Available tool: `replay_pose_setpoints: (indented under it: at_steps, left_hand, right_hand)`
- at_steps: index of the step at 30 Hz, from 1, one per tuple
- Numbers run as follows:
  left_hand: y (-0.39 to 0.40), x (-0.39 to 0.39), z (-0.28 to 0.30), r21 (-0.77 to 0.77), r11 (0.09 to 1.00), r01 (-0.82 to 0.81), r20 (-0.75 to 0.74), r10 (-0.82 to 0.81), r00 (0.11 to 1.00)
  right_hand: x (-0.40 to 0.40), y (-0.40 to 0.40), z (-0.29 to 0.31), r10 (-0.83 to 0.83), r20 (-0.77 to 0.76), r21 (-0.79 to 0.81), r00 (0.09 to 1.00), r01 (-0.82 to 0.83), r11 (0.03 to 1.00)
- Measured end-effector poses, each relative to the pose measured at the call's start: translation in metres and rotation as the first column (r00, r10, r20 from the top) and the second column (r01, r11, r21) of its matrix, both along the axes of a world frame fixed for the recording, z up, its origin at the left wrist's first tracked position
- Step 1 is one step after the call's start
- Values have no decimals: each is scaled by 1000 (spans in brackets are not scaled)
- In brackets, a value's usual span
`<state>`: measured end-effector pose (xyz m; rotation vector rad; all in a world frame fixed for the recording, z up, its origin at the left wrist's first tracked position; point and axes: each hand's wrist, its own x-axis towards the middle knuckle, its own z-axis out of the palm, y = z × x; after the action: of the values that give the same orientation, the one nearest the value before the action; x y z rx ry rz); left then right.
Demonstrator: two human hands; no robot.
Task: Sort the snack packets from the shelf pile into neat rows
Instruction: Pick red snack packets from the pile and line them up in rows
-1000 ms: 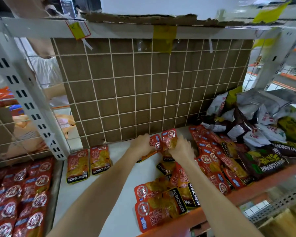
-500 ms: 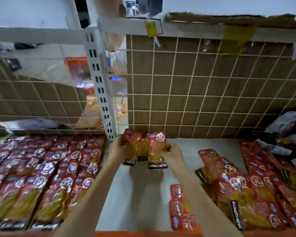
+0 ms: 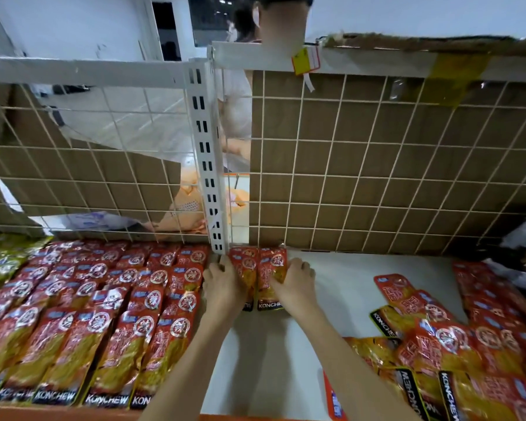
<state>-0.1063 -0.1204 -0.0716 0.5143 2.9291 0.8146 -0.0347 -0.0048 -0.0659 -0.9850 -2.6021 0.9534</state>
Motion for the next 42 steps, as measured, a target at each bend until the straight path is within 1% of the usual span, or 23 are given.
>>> replay_pose_setpoints:
  at_steps: [1,3,5,7,11,16,20,25,32,38,42]
  left_hand:
    - [-1,2,-1,-36,999,22,-29,-23,999]
    - [-4,1,-3,-99,987,124,-73,-132,989]
    - [-8,0,-5,-146,963,228,-67,-239,969]
    - [-11,-1,-7,-128,953,273,-45,-281,959]
    - [-14,-1,-11,-53,956,288,-43,-290,956]
    - [-12,2,-15,-8,965,261,-49,-261,964]
    - [-10,-4,-15,-14,968,249,17,-249,968]
    - [-9,-8,-15,-43,965,257,-3,-258,966]
    - [-8,-12,-13,-18,964,264,36,-264,964]
    - [-9,-12,-13,-33,961,275,32,-274,961]
    - [-4,-17,5,-163,944,287,57,-282,958]
  right_hand:
    - [1,-1,-1,23,-35,-21,999,-23,1000]
    - [0,-5,-4,83,-76,-31,994,-86,996]
    - [-1,-7,-5,129,-39,18,991,-128,992]
    - [-3,-7,-6,131,-27,21,991,-131,991]
    - [-6,-9,-6,142,-39,3,989,-142,990]
    - [-9,-12,-10,118,-33,41,993,-116,992]
    - [-12,-19,-14,76,-17,85,997,-75,994]
    - [-12,-24,-20,50,-9,195,999,-47,980]
    - [-12,-24,-21,57,36,258,998,-65,964]
    - [-13,-26,-16,54,79,219,995,-70,973]
    - [-9,-18,-4,98,93,133,991,-109,985]
